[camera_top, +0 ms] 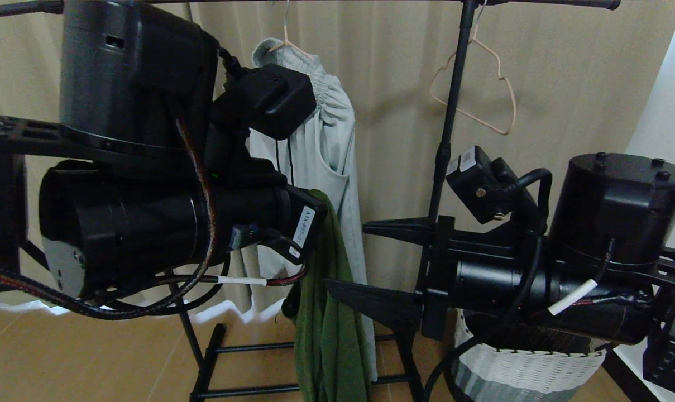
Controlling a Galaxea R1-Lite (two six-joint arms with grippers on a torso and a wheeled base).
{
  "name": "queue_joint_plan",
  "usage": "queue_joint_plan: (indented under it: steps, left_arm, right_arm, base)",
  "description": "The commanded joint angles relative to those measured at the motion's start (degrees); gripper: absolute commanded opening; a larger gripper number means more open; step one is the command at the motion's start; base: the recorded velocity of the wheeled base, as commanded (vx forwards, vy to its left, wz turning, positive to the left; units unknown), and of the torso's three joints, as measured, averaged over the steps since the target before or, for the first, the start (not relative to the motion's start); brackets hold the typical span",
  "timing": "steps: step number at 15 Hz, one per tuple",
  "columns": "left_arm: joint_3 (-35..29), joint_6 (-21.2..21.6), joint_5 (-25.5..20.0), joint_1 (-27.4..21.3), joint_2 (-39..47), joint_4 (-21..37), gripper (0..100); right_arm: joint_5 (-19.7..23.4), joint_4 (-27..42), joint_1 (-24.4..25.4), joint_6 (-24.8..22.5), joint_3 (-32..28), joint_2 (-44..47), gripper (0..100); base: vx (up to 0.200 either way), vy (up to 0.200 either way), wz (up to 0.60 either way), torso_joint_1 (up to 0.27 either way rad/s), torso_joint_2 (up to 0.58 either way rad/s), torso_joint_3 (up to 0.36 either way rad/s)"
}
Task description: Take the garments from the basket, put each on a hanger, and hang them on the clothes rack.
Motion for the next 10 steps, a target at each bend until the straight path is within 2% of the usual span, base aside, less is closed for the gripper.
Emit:
queue_joint_plan:
  steps: [1, 3, 8, 9, 10]
  left_arm:
    - [-0.37, -0.10, 0.03, -0.82, 0.51, 0.04, 0]
    - [-0.46, -0.10, 0.03, -1.61, 0.42, -0.04, 0]
    - [-0.28, -0.01, 0.03, -2.76, -0.99, 0.13, 0]
    - [-0.20, -0.01, 0.03, -2.76, -1.25, 0.13, 0]
    - [-0.02, -0.01, 0.03, -2.67, -1.87, 0.22, 0]
  right_arm:
    - [-1.66, -0.01, 0.58, -0.05, -2.50, 3.29, 100]
    - [-3.41, -0.01, 1.29, -0.05, -3.91, 4.78, 100]
    - [-3.50, -0.01, 1.90, 0.04, -5.32, 6.62, 100]
    - [-3.50, -0.01, 1.90, 0.04, -5.23, 6.62, 0]
    - [-3.50, -0.01, 1.90, 0.04, -5.23, 6.54, 0]
  base:
    - [0.000, 0.000, 0.00, 0.000, 0.00, 0.000]
    - [0.000, 0.000, 0.00, 0.000, 0.00, 0.000]
    - [0.000, 0.000, 0.00, 0.000, 0.00, 0.000]
    - [0.000, 0.000, 0.00, 0.000, 0.00, 0.000]
    - [0.000, 0.000, 0.00, 0.000, 0.00, 0.000]
